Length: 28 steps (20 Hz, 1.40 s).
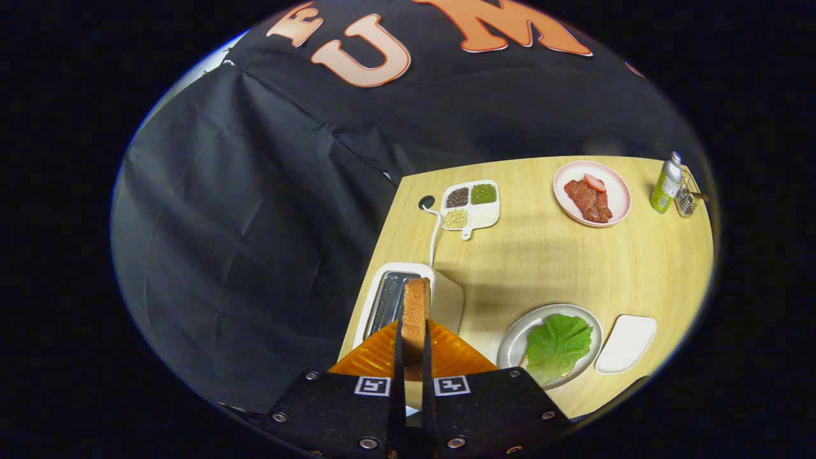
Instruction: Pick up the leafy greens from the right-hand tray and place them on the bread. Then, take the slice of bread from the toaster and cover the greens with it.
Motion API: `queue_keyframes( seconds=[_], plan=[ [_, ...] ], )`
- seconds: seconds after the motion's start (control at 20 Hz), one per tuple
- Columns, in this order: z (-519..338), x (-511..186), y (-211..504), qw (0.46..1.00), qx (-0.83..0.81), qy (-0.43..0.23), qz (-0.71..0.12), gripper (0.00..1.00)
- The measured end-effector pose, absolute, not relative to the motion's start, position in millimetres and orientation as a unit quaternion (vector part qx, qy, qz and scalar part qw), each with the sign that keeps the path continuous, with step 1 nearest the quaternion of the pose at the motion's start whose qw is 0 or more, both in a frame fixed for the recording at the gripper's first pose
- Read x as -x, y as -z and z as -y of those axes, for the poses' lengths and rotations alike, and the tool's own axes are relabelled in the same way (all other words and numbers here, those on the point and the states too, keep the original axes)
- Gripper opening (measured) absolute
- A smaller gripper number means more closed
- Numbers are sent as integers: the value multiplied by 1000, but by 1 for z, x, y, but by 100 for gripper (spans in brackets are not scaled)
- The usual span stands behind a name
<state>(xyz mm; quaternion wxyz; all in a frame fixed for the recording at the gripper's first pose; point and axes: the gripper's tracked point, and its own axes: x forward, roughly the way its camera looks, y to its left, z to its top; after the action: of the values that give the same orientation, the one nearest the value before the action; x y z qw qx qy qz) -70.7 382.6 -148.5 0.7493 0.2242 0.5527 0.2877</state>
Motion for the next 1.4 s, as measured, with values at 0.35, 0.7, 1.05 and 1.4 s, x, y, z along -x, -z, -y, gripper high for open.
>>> queue_keyframes(
  seconds=[0.35,0.7,1.05,1.4],
  plan=[
    [-317,93,205,728,-282,-243,-576,10],
    [-288,111,270,707,-335,-220,-583,10],
    [-258,138,348,707,-294,-213,-608,11],
    [-221,121,352,751,-275,-181,-572,41]
  ],
)
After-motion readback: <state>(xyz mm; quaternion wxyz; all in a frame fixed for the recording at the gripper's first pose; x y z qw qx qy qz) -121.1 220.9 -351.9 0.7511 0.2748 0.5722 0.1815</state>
